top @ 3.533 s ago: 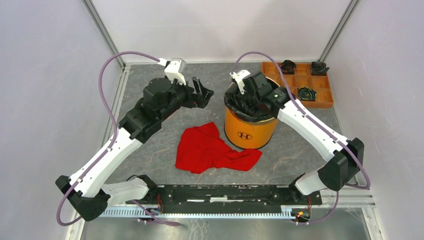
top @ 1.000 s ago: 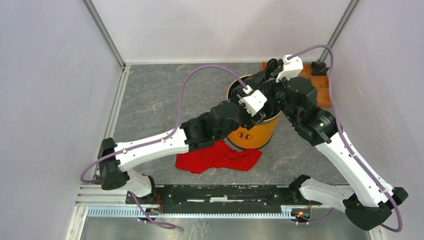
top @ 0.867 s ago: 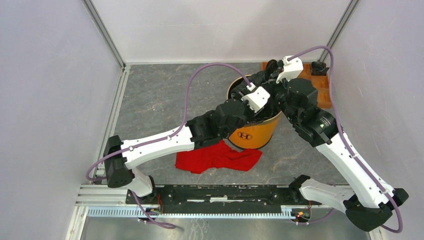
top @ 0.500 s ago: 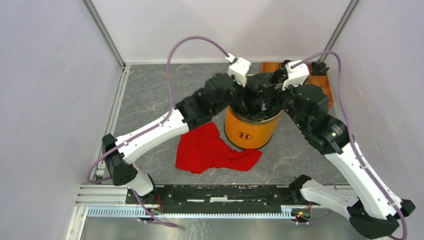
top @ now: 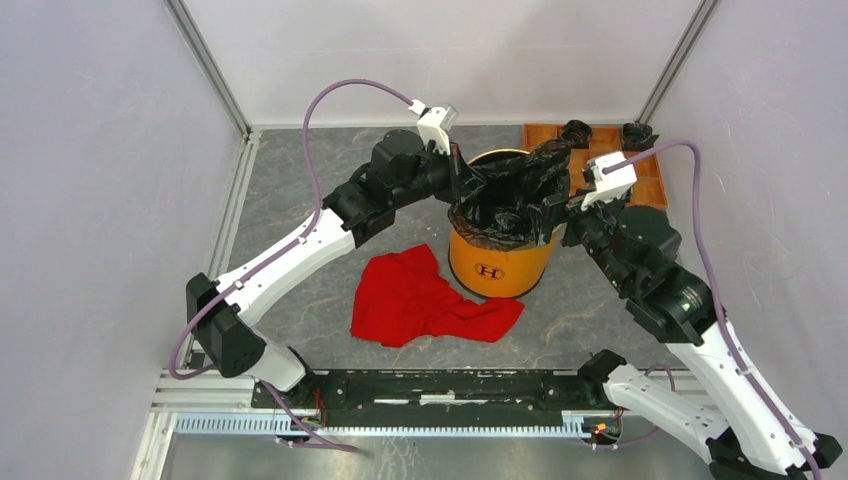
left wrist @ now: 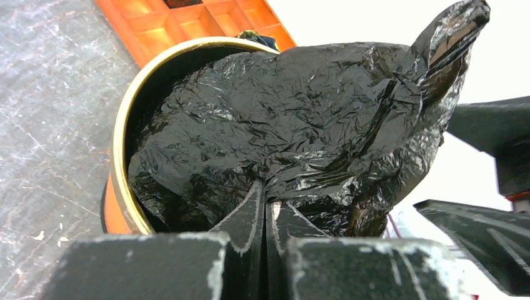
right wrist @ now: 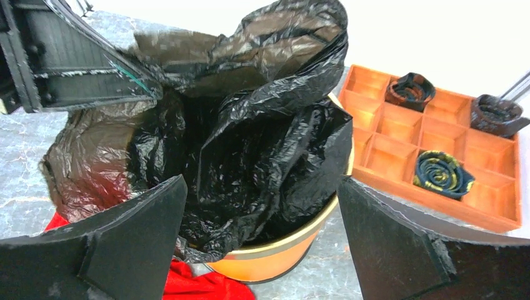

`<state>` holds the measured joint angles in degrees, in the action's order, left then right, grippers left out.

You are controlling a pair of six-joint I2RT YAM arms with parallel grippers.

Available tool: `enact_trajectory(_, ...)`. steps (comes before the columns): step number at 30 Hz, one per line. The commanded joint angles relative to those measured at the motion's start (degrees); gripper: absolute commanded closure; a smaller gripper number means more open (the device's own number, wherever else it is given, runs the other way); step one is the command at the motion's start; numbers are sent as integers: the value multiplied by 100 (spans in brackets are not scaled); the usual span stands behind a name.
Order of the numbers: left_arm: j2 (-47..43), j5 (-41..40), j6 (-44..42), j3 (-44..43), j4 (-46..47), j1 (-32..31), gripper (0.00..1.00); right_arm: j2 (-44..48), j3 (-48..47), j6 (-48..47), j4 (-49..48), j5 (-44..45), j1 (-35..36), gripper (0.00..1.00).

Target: Put the trash bags into the trash bin

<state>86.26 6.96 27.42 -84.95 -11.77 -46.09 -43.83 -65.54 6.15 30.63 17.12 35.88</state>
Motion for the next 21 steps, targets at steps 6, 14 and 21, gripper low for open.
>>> enact_trajectory(6, -386, 677, 720, 115, 452, 320, 98, -287, 538, 46, -811, 473, -2, 27)
enact_trajectory(14, -551, 865, 1098, 317, 571, 794, 98, -271, 623, -487, -1291, 1241, -3, 95)
enact_trajectory(21, -799, 1274, 1877, 1228, 1047, 1547, 98, -308, 360, -1045, -1079, 2734, -7, 99)
